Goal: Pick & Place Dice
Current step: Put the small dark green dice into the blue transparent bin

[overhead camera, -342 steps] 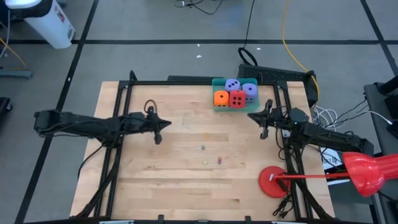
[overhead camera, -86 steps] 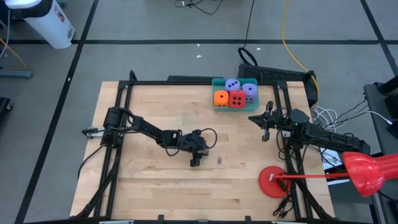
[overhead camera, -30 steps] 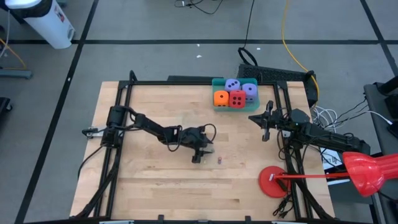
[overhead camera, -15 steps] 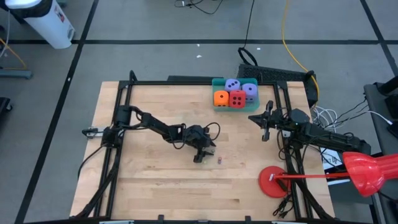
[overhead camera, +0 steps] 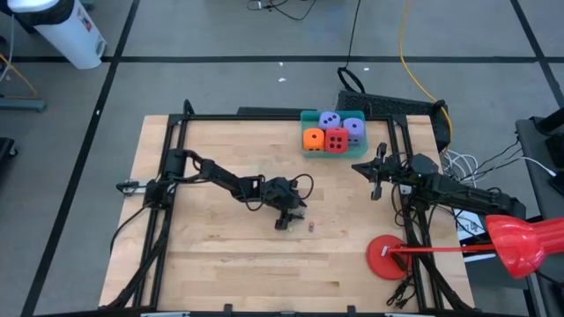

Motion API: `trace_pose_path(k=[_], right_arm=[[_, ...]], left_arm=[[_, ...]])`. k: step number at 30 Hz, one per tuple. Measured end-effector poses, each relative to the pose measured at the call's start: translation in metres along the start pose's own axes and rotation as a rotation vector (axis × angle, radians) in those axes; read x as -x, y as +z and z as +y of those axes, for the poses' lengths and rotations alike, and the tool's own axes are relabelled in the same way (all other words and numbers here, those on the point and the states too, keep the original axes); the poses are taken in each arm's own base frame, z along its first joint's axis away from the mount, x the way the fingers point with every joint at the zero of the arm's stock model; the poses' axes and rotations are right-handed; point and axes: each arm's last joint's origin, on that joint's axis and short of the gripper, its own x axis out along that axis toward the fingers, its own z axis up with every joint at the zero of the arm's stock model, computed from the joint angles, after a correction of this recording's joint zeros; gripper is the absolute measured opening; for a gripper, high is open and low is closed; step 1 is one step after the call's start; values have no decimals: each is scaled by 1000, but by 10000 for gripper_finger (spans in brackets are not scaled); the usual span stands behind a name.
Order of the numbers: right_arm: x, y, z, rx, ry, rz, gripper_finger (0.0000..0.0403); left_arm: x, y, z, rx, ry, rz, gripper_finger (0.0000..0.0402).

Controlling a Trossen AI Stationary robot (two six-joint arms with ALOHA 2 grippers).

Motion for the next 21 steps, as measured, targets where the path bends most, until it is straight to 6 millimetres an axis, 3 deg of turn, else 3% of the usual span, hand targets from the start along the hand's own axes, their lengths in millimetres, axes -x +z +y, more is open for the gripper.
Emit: trace_pose_path(k=[4, 14, 17, 21], right_arm=[[0, 0, 0, 0, 0, 0, 4], [0, 0, 0, 0, 1, 0, 4], [0, 0, 0, 0, 1, 0, 4], [0, 0, 0, 0, 1, 0, 4]], left_arm=[[0, -2, -2, -24, -4, 9, 197], [0, -4, -1, -47, -3, 15, 62], [0, -3, -1, -49, -3, 7, 49], [0, -2, -1, -47, -2, -17, 64]])
